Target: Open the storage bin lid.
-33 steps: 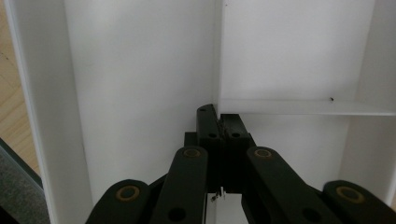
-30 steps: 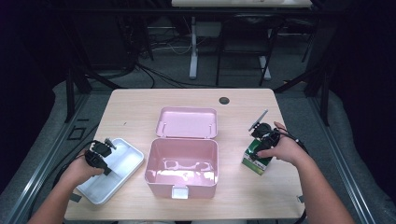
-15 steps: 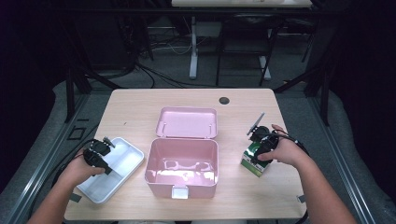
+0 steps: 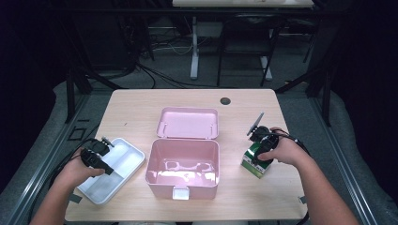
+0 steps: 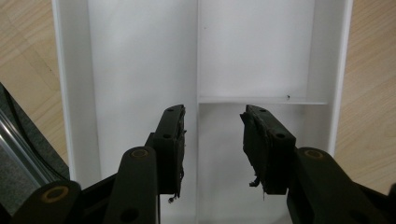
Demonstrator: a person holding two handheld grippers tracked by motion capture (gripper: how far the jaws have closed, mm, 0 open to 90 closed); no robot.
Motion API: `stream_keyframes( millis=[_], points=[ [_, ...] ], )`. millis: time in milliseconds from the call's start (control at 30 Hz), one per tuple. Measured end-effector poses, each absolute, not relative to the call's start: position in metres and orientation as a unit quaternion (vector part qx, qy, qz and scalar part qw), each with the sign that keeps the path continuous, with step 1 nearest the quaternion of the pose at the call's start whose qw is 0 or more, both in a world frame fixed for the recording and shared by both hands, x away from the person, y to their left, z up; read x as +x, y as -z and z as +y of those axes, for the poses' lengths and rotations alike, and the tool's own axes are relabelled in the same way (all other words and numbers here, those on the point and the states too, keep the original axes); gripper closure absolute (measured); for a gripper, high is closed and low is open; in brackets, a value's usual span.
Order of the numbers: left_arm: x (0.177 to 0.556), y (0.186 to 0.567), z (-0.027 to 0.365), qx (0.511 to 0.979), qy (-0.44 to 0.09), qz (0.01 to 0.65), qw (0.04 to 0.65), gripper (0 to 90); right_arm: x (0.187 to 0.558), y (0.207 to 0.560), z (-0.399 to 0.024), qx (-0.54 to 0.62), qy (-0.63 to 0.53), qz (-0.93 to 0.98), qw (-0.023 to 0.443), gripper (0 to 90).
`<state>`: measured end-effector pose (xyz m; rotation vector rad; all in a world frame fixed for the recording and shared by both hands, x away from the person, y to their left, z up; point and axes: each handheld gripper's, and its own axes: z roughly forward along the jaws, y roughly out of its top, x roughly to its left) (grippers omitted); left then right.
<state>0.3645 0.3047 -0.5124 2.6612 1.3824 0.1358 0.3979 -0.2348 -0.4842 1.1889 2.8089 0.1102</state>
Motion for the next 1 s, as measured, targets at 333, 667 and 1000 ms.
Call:
stream_keyframes(
  millis=[333, 667, 1000],
  points=[
    [0.357, 0.501, 0.305, 0.876, -0.056, 0.467, 0.104, 52.3, 0.399, 0.481, -0.231, 0.399, -0.028, 0.916, 0.025, 16.0],
    [0.352, 0.498, 0.308, 0.875, -0.049, 0.463, 0.131, 48.0, 0.397, 0.472, -0.227, 0.392, -0.024, 0.919, 0.024, 16.1],
    [0.351, 0.503, 0.309, 0.876, -0.040, 0.463, 0.127, 46.6, 0.394, 0.459, -0.223, 0.357, -0.026, 0.933, 0.033, 16.2]
  ],
)
